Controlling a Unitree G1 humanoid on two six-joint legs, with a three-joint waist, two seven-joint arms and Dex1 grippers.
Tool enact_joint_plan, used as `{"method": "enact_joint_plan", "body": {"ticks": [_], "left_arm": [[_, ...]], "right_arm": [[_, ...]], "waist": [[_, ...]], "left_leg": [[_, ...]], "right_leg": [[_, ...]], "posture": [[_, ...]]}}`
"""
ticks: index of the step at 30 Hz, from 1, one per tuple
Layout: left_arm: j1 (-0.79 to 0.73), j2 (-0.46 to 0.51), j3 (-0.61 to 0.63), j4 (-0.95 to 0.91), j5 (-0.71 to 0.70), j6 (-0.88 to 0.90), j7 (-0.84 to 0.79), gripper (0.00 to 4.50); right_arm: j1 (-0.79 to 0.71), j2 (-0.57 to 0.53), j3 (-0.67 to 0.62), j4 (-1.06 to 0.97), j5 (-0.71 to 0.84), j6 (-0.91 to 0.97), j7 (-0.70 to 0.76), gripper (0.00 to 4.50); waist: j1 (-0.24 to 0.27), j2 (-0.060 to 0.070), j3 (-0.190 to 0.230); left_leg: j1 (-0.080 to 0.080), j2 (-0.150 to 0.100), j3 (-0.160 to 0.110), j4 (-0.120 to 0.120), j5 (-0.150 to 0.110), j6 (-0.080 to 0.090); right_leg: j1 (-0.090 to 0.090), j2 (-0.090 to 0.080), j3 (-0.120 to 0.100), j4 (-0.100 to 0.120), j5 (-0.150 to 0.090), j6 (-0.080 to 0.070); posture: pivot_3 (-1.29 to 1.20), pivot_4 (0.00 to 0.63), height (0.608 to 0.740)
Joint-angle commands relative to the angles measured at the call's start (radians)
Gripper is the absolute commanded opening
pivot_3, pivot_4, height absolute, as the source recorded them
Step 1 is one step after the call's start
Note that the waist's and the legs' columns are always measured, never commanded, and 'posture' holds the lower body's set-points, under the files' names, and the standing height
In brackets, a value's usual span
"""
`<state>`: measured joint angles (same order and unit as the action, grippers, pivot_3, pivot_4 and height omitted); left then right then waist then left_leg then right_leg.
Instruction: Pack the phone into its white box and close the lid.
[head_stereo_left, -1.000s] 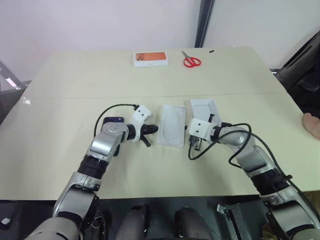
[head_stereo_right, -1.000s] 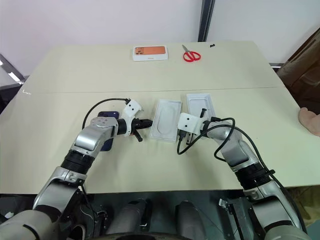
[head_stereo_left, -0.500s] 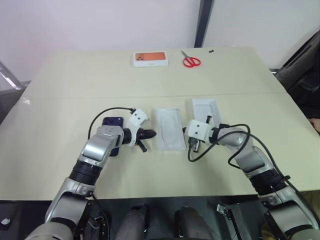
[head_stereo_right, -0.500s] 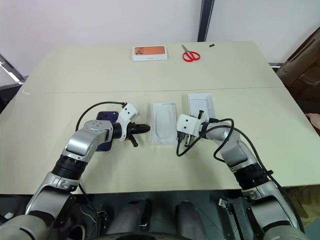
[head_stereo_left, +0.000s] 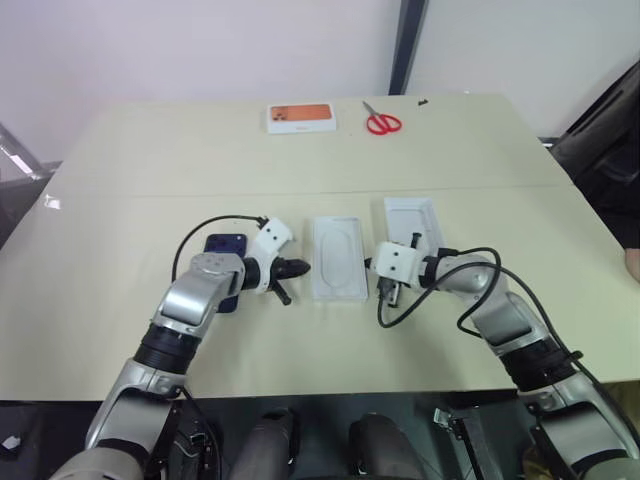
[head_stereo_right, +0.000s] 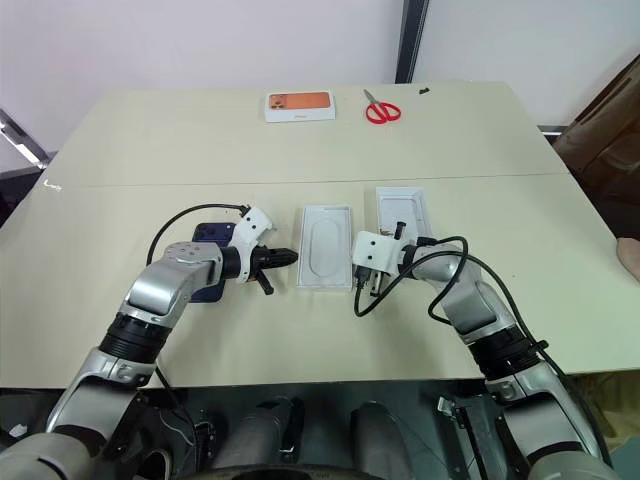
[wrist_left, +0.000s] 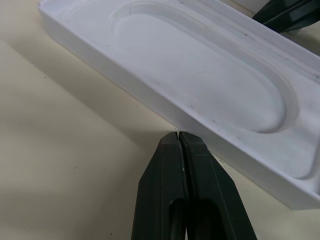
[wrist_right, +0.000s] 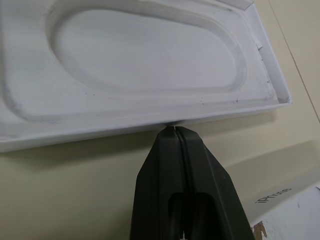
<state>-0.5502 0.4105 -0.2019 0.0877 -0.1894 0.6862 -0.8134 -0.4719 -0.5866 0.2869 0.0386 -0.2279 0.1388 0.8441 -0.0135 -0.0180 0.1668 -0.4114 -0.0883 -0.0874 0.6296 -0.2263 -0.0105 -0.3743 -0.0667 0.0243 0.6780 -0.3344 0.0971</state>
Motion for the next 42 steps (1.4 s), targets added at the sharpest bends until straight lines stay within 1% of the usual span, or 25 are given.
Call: {"method": "enact_joint_plan", "body": {"ticks": [1,4,6,7,10,14,15,19,21,25,28,30,33,37,42], "left_arm": [[-0.008,0.029,0.039,0.01,-0.012,-0.007,-0.005,0.08],[-0.026,0.059,0.112,0.051,-0.058,0.017,-0.016,0.08],[-0.04,0.066,0.167,0.075,-0.098,0.028,-0.018,0.62],[-0.046,0.078,0.195,0.077,-0.126,0.041,-0.037,0.96],[-0.062,0.113,0.25,0.092,-0.175,0.07,-0.069,2.51],[-0.083,0.198,0.32,0.144,-0.224,0.118,-0.107,4.47],[-0.087,0.226,0.333,0.161,-0.231,0.128,-0.118,4.47],[-0.095,0.337,0.347,0.201,-0.283,0.277,-0.177,4.47],[-0.083,0.372,0.345,0.217,-0.275,0.262,-0.187,4.47],[-0.067,0.433,0.367,0.281,-0.26,0.26,-0.19,4.47],[-0.061,0.449,0.364,0.301,-0.25,0.253,-0.18,4.47],[-0.049,0.456,0.364,0.298,-0.26,0.277,-0.185,4.47],[-0.006,0.468,0.347,0.283,-0.252,0.289,-0.182,4.47],[0.018,0.452,0.344,0.268,-0.271,0.349,-0.167,4.47],[0.038,0.412,0.303,0.235,-0.277,0.421,-0.147,4.47]], "right_arm": [[0.003,-0.024,-0.046,-0.069,0.032,0.009,0.008,0.0],[-0.006,-0.037,-0.09,-0.107,0.076,0.034,0.017,0.0],[-0.023,-0.044,-0.116,-0.114,0.095,0.044,0.014,0.0],[-0.037,-0.042,-0.126,-0.113,0.099,0.045,0.008,0.0],[-0.071,-0.015,-0.133,-0.108,0.109,0.049,-0.018,0.0],[-0.111,0.08,-0.087,-0.088,0.117,0.059,-0.056,0.0],[-0.119,0.106,-0.071,-0.075,0.115,0.057,-0.062,0.0],[-0.158,0.206,0.001,-0.006,0.089,0.02,-0.091,0.0],[-0.192,0.246,0.035,0.052,0.065,-0.007,-0.112,0.0],[-0.278,0.387,0.101,0.192,0.05,-0.064,-0.147,0.0],[-0.316,0.44,0.158,0.301,0.001,-0.1,-0.162,0.0],[-0.323,0.482,0.178,0.34,0.0,-0.099,-0.165,0.0],[-0.335,0.524,0.228,0.382,-0.046,-0.101,-0.178,0.0],[-0.369,0.573,0.281,0.45,-0.089,0.032,-0.133,0.0],[-0.397,0.628,0.278,0.478,-0.067,0.101,-0.093,0.0]], "waist": [[0.001,0.0,0.0],[-0.001,0.0,0.0],[-0.001,0.0,0.0],[-0.001,0.0,0.0],[0.0,0.0,0.0],[-0.004,0.0,0.0],[-0.006,0.0,0.0],[-0.007,0.0,0.001],[-0.006,0.0,0.001],[-0.007,0.0,0.001],[-0.006,0.0,0.001],[-0.005,0.0,0.001],[-0.008,0.0,0.001],[-0.012,0.0,0.001],[-0.012,0.0,0.0]], "left_leg": [[0.0,0.0,0.0,0.0,0.0,0.0],[0.0,0.0,0.0,0.0,0.0,0.0],[0.0,0.0,0.0,0.0,-0.001,0.001],[0.0,0.0,0.0,0.0,-0.001,0.002],[0.0,0.0,0.0,0.0,-0.001,0.002],[0.0,0.0,0.0,0.0,0.0,0.0],[0.0,0.0,0.0,-0.001,0.001,-0.001],[0.0,0.0,0.0,-0.001,0.001,-0.001],[0.0,0.0,0.001,-0.001,0.001,-0.001],[-0.001,0.0,0.0,-0.001,0.001,-0.002],[-0.001,0.0,0.0,-0.002,0.002,-0.004],[-0.001,0.0,0.0,-0.002,0.002,-0.004],[-0.004,0.0,0.0,-0.001,0.002,-0.004],[-0.005,0.0,0.0,-0.001,0.003,-0.005],[-0.005,0.0,0.0,-0.001,0.003,-0.005]], "right_leg": [[0.0,0.0,0.0,0.0,0.0,0.0],[0.0,0.0,0.0,0.0,0.0,0.0],[0.0,0.0,0.0,0.0,0.0,0.0],[-0.001,0.0,0.0,0.0,0.0,0.0],[-0.001,0.0,0.0,0.0,0.0,0.0],[-0.001,0.0,0.0,0.0,0.0,0.0],[-0.001,0.0,0.0,0.0,0.0,0.0],[-0.004,0.0,0.001,0.003,0.0,0.0],[-0.008,0.0,0.001,0.003,0.0,0.0],[-0.009,0.0,0.001,0.004,0.0,0.0],[-0.01,0.0,0.001,0.006,0.0,0.0],[-0.011,0.0,0.0,0.006,0.0,0.0],[-0.014,0.0,0.001,0.007,0.0,0.0],[-0.016,0.001,0.001,0.01,0.0,0.0],[-0.016,0.001,0.001,0.01,0.0,0.0]], "posture": [[0.0,0.15,0.734],[0.0,0.15,0.734],[0.0,0.15,0.734],[0.0,0.15,0.734],[0.0,0.15,0.734],[0.0,0.15,0.734],[0.0,0.15,0.734],[0.0,0.15,0.734],[0.0,0.15,0.734],[0.0,0.15,0.734],[0.0,0.15,0.734],[0.0,0.15,0.734],[0.0,0.15,0.734],[0.0,0.15,0.734],[0.0,0.15,0.734]]}}
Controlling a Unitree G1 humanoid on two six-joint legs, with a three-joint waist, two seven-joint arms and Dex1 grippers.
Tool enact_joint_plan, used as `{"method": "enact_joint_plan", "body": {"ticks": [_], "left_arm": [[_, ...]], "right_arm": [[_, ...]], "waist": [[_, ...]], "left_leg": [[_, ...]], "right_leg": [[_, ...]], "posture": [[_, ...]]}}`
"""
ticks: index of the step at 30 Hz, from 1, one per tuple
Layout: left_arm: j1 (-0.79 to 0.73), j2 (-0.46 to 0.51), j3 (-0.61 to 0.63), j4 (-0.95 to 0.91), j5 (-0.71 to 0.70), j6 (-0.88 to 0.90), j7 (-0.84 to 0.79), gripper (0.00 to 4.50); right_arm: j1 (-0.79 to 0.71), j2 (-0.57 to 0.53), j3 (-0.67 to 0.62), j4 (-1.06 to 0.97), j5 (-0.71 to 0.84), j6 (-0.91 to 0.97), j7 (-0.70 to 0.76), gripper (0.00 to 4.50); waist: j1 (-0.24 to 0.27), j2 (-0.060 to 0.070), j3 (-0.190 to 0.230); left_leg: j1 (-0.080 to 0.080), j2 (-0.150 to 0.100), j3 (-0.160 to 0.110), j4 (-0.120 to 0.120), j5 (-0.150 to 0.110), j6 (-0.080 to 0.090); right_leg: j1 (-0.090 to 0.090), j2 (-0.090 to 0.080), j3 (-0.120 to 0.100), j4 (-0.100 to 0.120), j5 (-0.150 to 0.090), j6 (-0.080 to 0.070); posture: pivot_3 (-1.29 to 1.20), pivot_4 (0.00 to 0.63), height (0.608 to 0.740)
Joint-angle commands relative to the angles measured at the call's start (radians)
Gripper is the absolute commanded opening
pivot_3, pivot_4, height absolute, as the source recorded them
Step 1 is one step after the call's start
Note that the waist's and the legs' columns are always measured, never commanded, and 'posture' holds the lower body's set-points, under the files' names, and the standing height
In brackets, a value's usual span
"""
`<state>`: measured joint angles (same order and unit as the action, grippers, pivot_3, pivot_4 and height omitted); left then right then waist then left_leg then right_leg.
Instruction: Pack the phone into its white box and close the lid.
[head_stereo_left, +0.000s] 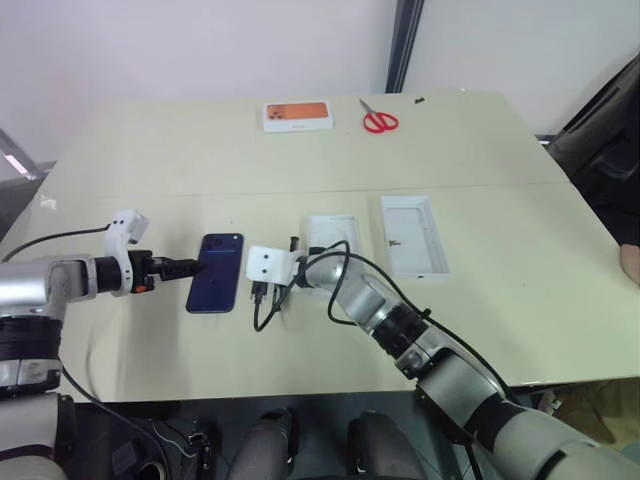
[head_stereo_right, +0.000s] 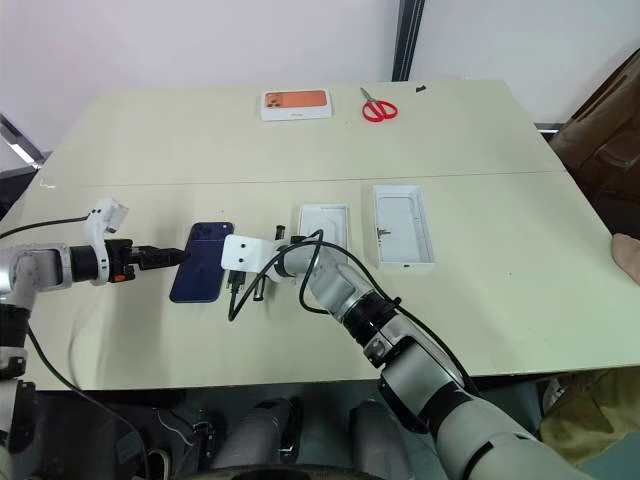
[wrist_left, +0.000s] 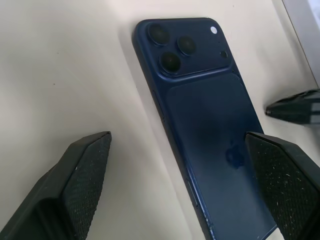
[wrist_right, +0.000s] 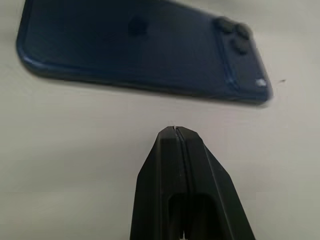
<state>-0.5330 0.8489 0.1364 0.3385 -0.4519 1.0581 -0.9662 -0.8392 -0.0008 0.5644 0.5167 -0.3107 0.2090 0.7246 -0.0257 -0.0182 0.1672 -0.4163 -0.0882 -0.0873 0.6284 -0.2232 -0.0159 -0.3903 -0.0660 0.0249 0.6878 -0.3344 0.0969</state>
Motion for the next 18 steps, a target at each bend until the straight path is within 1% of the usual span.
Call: {"method": "enact_joint_plan", "body": {"ticks": [1,7,10,13,18], "left_arm": [[0.024,-0.034,-0.037,-0.015,-0.017,0.06,0.006,4.47],[0.052,-0.1,-0.054,-0.02,-0.03,0.114,0.022,4.47],[0.052,-0.129,-0.037,-0.022,-0.058,0.164,0.027,4.47],[0.054,-0.147,-0.032,-0.008,-0.065,0.186,0.029,4.47],[0.026,-0.194,0.034,0.022,-0.114,0.269,0.037,4.47]], "right_arm": [[-0.033,0.047,0.002,0.004,0.017,0.038,0.034,0.0],[-0.05,0.064,-0.015,0.036,0.022,0.078,0.046,0.0],[-0.053,0.059,-0.011,0.039,0.012,0.065,0.034,0.0],[-0.049,0.056,-0.014,0.031,0.015,0.075,0.036,0.0],[-0.045,0.048,-0.021,0.03,0.018,0.078,0.031,0.0]], "waist": [[0.001,0.001,0.0],[0.009,0.004,-0.005],[0.01,0.009,-0.008],[0.01,0.009,-0.008],[0.011,0.01,-0.011]], "left_leg": [[0.0,0.0,0.0,0.0,0.0,0.0],[0.001,-0.001,0.0,0.0,0.0,0.0],[0.001,-0.001,0.0,0.0,0.0,0.0],[0.002,-0.001,0.0,0.0,0.0,0.0],[0.002,-0.001,0.0,0.0,0.0,0.0]], "right_leg": [[0.0,0.0,0.0,0.0,0.0,0.0],[0.001,-0.001,0.0,0.0,0.0,0.0],[0.002,-0.001,0.0,0.0,0.0,0.0],[0.002,-0.001,0.0,0.0,0.0,0.0],[0.002,-0.001,0.0,0.0,0.0,0.0]], "posture": [[0.0,0.15,0.734],[0.0,0.15,0.734],[0.0,0.15,0.734],[0.0,0.15,0.734],[0.0,0.15,0.734]]}}
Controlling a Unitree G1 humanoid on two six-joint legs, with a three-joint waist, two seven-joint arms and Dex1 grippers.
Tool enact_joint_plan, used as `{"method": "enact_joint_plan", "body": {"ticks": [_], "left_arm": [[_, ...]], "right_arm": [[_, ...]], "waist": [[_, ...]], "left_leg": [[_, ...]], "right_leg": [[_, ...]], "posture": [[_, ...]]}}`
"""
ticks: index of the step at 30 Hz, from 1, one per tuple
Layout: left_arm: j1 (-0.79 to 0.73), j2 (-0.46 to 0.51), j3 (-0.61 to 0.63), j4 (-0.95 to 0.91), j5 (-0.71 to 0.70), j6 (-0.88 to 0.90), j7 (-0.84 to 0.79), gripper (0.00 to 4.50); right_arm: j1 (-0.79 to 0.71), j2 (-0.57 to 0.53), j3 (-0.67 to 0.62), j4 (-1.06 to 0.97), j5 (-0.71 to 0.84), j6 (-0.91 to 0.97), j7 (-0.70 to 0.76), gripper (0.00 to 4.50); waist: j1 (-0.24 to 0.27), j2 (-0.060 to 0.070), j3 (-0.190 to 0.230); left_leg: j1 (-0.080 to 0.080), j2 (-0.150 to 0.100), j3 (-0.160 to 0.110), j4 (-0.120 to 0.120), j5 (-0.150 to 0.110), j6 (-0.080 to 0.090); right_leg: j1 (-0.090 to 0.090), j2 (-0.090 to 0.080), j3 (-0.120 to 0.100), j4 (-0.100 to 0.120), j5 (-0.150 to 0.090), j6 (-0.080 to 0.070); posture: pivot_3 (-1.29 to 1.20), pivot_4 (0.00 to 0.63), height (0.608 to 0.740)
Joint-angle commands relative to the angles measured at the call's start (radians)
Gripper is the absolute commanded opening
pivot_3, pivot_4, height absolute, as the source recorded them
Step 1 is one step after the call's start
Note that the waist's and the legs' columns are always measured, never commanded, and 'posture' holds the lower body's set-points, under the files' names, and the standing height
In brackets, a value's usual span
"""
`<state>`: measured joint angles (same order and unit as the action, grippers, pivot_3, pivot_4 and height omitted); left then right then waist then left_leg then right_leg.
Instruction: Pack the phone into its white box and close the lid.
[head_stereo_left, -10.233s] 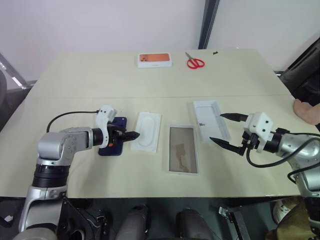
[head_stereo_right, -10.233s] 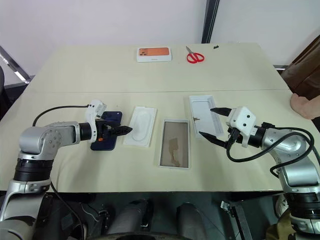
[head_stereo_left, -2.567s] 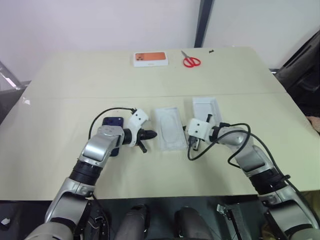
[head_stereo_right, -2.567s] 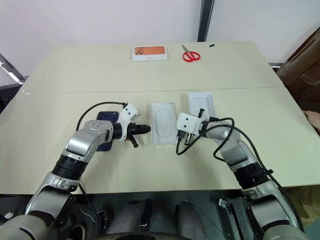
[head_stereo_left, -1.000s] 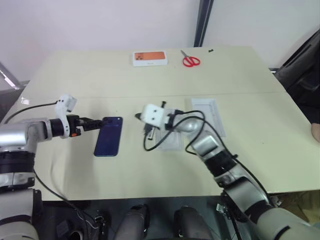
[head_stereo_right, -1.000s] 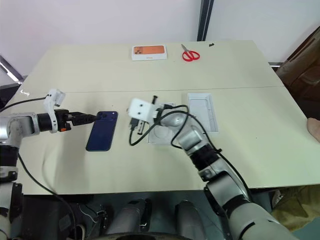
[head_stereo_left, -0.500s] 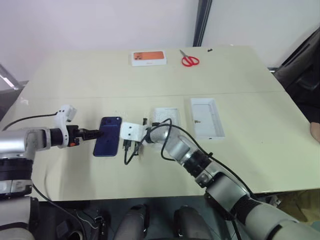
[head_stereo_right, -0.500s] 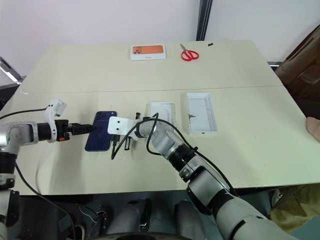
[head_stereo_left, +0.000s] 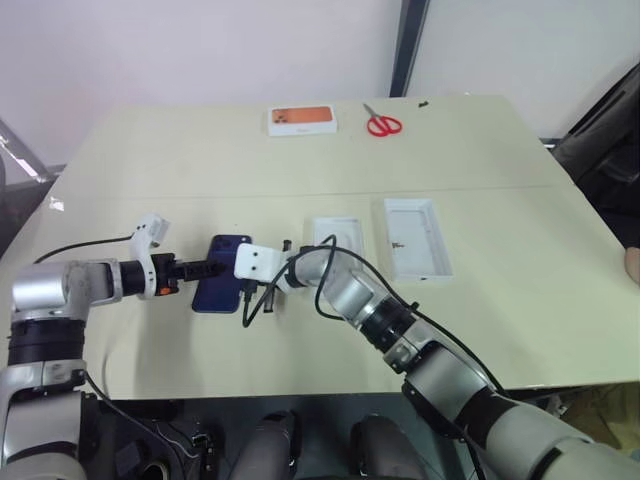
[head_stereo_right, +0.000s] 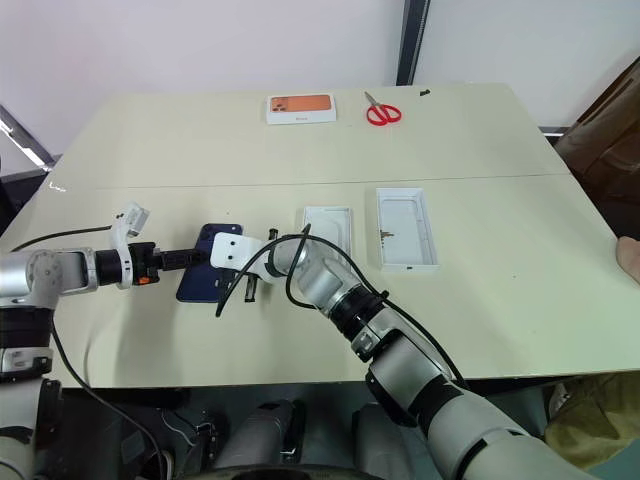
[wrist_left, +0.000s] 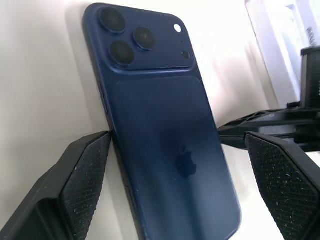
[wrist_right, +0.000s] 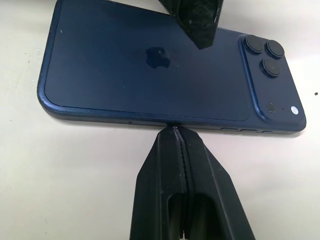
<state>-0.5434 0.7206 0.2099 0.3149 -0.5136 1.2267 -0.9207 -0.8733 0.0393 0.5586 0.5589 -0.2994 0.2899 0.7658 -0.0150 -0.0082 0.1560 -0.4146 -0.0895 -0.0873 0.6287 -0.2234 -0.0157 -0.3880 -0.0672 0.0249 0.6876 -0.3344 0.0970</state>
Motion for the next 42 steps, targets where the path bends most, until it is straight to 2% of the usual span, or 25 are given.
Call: {"method": "enact_joint_plan", "body": {"ticks": [1,6,12,15,19,25,28,29,30,37,42], "left_arm": [[0.035,-0.076,-0.028,0.049,-0.058,0.109,-0.002,4.47],[0.022,-0.102,-0.001,0.054,-0.068,0.125,0.028,4.47],[0.009,-0.087,0.006,0.09,-0.056,0.085,0.04,4.47],[0.001,-0.087,0.019,0.123,-0.059,0.083,0.05,3.56],[0.015,-0.088,0.009,0.12,-0.062,0.073,0.051,1.56],[0.019,-0.092,0.023,0.14,-0.065,0.063,0.061,1.56],[0.016,-0.095,0.036,0.151,-0.075,0.076,0.07,0.69],[0.015,-0.095,0.037,0.153,-0.08,0.078,0.071,0.2],[0.017,-0.096,0.039,0.154,-0.083,0.076,0.073,0.04],[0.027,-0.105,0.084,0.174,-0.12,0.1,0.076,0.04],[0.026,-0.108,0.157,0.178,-0.172,0.121,0.063,0.04]], "right_arm": [[-0.012,0.007,-0.017,-0.011,0.007,-0.002,-0.011,0.0],[-0.007,-0.001,-0.016,-0.019,0.005,-0.005,-0.01,0.0],[0.001,-0.011,-0.014,-0.03,0.004,-0.006,-0.011,0.0],[0.005,-0.02,-0.015,-0.032,0.002,-0.006,-0.013,0.0],[0.009,-0.027,-0.016,-0.036,0.003,-0.004,-0.011,0.0],[0.018,-0.035,-0.012,-0.049,-0.002,-0.003,-0.013,0.0],[0.022,-0.038,-0.01,-0.054,-0.003,-0.002,-0.013,0.0],[0.023,-0.039,-0.01,-0.055,-0.002,-0.002,-0.013,0.0],[0.025,-0.041,-0.01,-0.058,-0.003,-0.002,-0.013,0.0],[0.045,-0.058,-0.025,-0.114,0.011,0.005,-0.01,0.0],[0.082,-0.053,-0.111,-0.259,0.11,0.051,0.007,0.0]], "waist": [[0.001,0.0,0.0],[0.003,0.0,-0.001],[0.004,0.0,-0.001],[0.004,0.0,-0.001],[0.001,0.0,-0.001],[0.002,0.0,-0.001],[0.003,0.0,-0.001],[0.003,0.0,-0.001],[0.001,0.0,-0.002],[0.001,0.0,-0.002],[-0.005,0.0,-0.001]], "left_leg": [[0.0,0.0,0.0,0.0,0.0,0.0],[0.0,0.0,0.0,0.0,0.0,0.0],[0.0,-0.001,-0.001,0.0,0.0,0.0],[0.0,-0.001,-0.001,0.0,0.0,0.0],[0.0,-0.001,-0.001,0.0,0.0,0.0],[0.0,-0.001,-0.001,0.0,0.0,0.0],[0.0,-0.001,-0.001,0.0,0.0,0.0],[0.0,-0.001,-0.001,0.0,0.0,0.0],[0.0,-0.001,-0.001,0.0,0.0,0.0],[0.001,-0.001,-0.001,0.0,0.0,0.0],[0.0,0.0,-0.001,-0.001,0.0,0.0]], "right_leg": [[0.0,0.0,0.0,0.0,0.0,0.0],[0.0,0.0,0.0,0.0,0.0,0.0],[0.001,-0.001,0.0,0.0,0.0,0.0],[0.001,-0.001,0.0,0.0,0.0,0.0],[0.0,-0.001,0.0,0.0,0.0,0.0],[0.0,-0.001,0.0,0.0,0.0,0.0],[0.0,-0.001,0.0,0.0,0.0,0.0],[0.001,-0.001,-0.001,0.0,0.0,0.0],[0.001,-0.001,-0.001,0.0,0.0,0.0],[0.001,-0.001,0.0,0.0,0.0,0.0],[0.0,0.0,0.0,0.0,0.0,0.0]], "posture": [[0.0,0.15,0.734],[0.0,0.15,0.734],[0.0,0.15,0.734],[0.0,0.15,0.734],[0.0,0.15,0.734],[0.0,0.15,0.734],[0.0,0.15,0.734],[0.0,0.15,0.734],[0.0,0.15,0.734],[0.0,0.15,0.734],[0.0,0.15,0.734]]}}
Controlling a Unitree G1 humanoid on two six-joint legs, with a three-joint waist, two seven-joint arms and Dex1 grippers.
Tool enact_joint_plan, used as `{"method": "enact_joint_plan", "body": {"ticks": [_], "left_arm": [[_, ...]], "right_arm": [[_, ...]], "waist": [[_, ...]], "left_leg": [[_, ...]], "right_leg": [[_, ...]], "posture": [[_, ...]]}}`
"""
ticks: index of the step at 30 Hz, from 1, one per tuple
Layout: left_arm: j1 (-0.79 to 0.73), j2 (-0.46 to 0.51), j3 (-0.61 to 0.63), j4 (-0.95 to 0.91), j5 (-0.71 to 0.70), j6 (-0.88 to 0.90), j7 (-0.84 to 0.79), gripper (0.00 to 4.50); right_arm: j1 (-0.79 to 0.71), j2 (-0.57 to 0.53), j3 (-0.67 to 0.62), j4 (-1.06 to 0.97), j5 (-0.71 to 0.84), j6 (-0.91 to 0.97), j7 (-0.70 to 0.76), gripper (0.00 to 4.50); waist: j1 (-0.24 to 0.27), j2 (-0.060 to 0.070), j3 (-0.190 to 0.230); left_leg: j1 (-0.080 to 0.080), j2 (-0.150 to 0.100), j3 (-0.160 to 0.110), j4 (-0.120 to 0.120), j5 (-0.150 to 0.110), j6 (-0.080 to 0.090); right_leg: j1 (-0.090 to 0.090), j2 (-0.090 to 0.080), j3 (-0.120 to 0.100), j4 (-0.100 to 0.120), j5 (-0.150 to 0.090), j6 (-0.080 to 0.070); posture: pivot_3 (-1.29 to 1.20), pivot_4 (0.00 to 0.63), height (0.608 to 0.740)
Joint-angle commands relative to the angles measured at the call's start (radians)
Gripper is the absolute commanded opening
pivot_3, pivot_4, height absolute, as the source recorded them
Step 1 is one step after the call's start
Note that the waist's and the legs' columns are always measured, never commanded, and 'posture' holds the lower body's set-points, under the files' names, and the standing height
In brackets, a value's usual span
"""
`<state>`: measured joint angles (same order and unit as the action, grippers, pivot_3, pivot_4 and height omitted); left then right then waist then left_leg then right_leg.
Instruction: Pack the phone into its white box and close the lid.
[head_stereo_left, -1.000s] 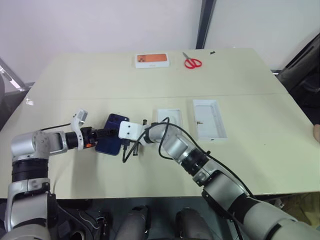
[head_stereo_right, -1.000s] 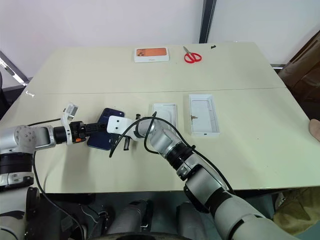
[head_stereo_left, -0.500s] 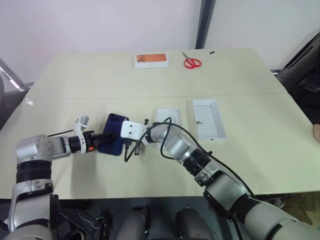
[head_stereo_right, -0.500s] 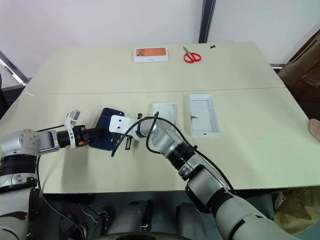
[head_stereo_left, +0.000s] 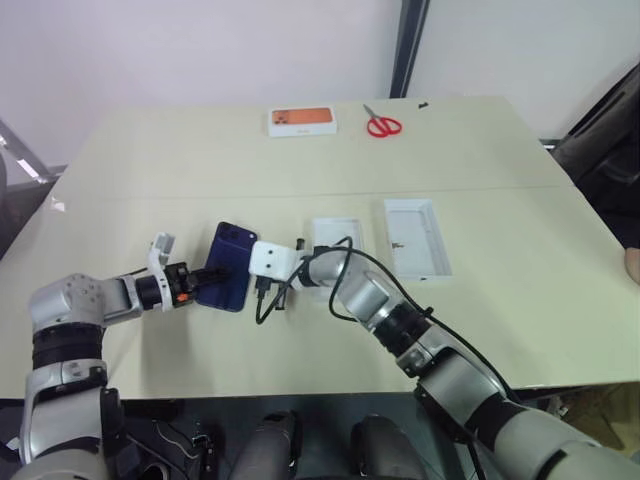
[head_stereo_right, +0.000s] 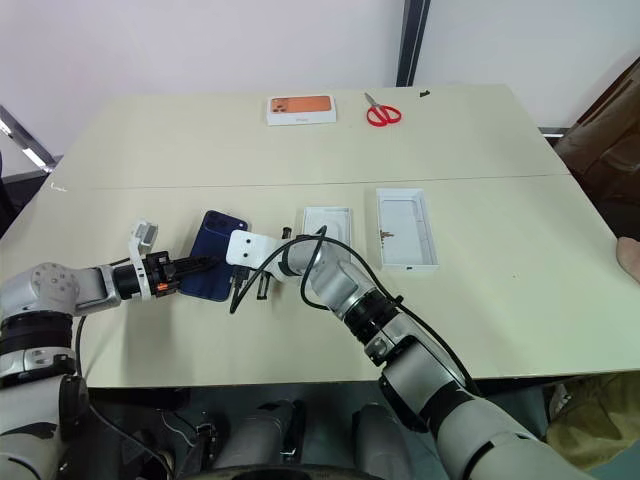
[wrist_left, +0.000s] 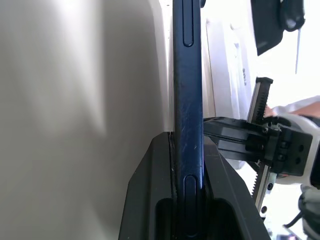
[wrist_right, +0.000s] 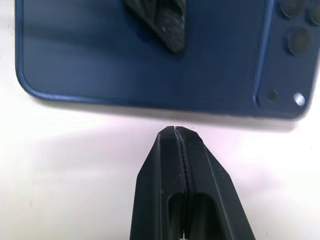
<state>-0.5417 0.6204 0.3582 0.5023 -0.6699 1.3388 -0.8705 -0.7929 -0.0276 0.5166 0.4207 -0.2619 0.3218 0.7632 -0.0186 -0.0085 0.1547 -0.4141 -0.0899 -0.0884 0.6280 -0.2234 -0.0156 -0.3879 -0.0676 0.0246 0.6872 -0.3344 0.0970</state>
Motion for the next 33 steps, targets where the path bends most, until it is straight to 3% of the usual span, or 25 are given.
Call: {"method": "enact_joint_plan", "body": {"ticks": [1,5,6,7,11,14,19,25,28,31,33], "left_arm": [[0.025,-0.013,0.025,-0.016,-0.021,-0.007,0.018,0.04],[0.011,-0.061,0.15,-0.016,-0.09,-0.071,0.035,0.04],[0.01,-0.079,0.187,-0.026,-0.115,-0.085,0.043,0.0],[0.011,-0.094,0.212,-0.036,-0.132,-0.094,0.05,0.0],[0.022,-0.142,0.26,-0.08,-0.162,-0.093,0.126,0.0],[0.013,-0.187,0.297,-0.112,-0.22,-0.055,0.177,0.0],[-0.005,-0.271,0.341,-0.172,-0.291,-0.031,0.287,0.0],[0.007,-0.301,0.306,-0.227,-0.332,-0.019,0.332,0.0],[0.006,-0.308,0.296,-0.237,-0.344,-0.015,0.348,0.0],[0.01,-0.31,0.283,-0.246,-0.354,-0.011,0.356,0.0],[0.011,-0.309,0.274,-0.249,-0.354,-0.012,0.357,0.0]], "right_arm": [[0.01,0.017,-0.098,-0.158,0.107,0.032,0.017,0.0],[0.015,0.037,-0.237,-0.275,0.29,0.167,0.058,0.0],[0.015,0.034,-0.267,-0.297,0.335,0.203,0.073,0.51],[0.016,0.03,-0.286,-0.315,0.366,0.23,0.081,0.7],[0.066,-0.077,-0.317,-0.43,0.447,0.28,0.15,2.57],[0.14,-0.227,-0.267,-0.531,0.445,0.216,0.256,4.01],[0.26,-0.439,-0.245,-0.581,0.414,0.065,0.341,4.01],[0.326,-0.512,-0.224,-0.543,0.388,-0.039,0.356,4.01],[0.333,-0.51,-0.222,-0.513,0.377,-0.072,0.341,3.17],[0.336,-0.509,-0.215,-0.49,0.358,-0.098,0.325,1.72],[0.34,-0.51,-0.208,-0.477,0.347,-0.114,0.322,1.72]], "waist": [[-0.002,0.0,0.0],[0.004,0.0,0.0],[0.004,0.0,0.0],[0.005,-0.001,0.001],[0.003,-0.003,0.002],[0.002,-0.003,0.002],[0.003,-0.006,0.004],[-0.004,-0.007,0.004],[0.002,-0.007,0.004],[0.007,-0.007,0.004],[0.007,-0.007,0.005]], "left_leg": [[0.0,0.0,0.0,0.0,0.0,0.0],[-0.001,0.0,0.0,0.0,0.0,0.0],[-0.001,0.0,0.0,0.0,0.0,0.001],[-0.001,0.0,0.0,0.0,-0.001,0.002],[-0.005,0.0,-0.001,0.001,-0.001,0.002],[-0.006,0.0,0.0,0.001,-0.001,0.002],[-0.01,0.0,0.0,0.003,-0.003,0.005],[-0.011,0.002,0.0,0.002,0.0,0.001],[-0.011,0.002,0.0,0.003,0.0,0.0],[-0.011,0.002,0.0,0.004,0.0,0.0],[-0.011,0.002,0.0,0.004,0.0,0.0]], "right_leg": [[0.0,0.0,0.0,0.0,0.0,0.0],[0.0,0.0,0.0,-0.001,0.0,0.0],[0.0,0.0,0.0,-0.001,0.0,0.0],[0.0,0.0,0.0,-0.001,0.0,0.0],[-0.002,0.0,-0.001,-0.002,0.0,0.0],[-0.004,0.0,-0.001,-0.002,0.0,0.0],[-0.003,0.0,-0.001,-0.003,0.0,0.0],[-0.004,0.001,0.0,-0.002,0.0,0.0],[-0.003,0.001,0.0,-0.002,0.0,0.0],[-0.002,0.001,-0.001,-0.002,0.0,0.0],[-0.002,0.001,-0.001,-0.003,0.0,0.0]], "posture": [[0.0,0.15,0.734],[0.0,0.15,0.734],[0.0,0.15,0.734],[0.0,0.15,0.734],[0.0,0.15,0.734],[0.0,0.15,0.734],[0.0,0.15,0.734],[0.0,0.15,0.734],[0.0,0.15,0.734],[0.0,0.15,0.734],[0.0,0.15,0.734]]}}
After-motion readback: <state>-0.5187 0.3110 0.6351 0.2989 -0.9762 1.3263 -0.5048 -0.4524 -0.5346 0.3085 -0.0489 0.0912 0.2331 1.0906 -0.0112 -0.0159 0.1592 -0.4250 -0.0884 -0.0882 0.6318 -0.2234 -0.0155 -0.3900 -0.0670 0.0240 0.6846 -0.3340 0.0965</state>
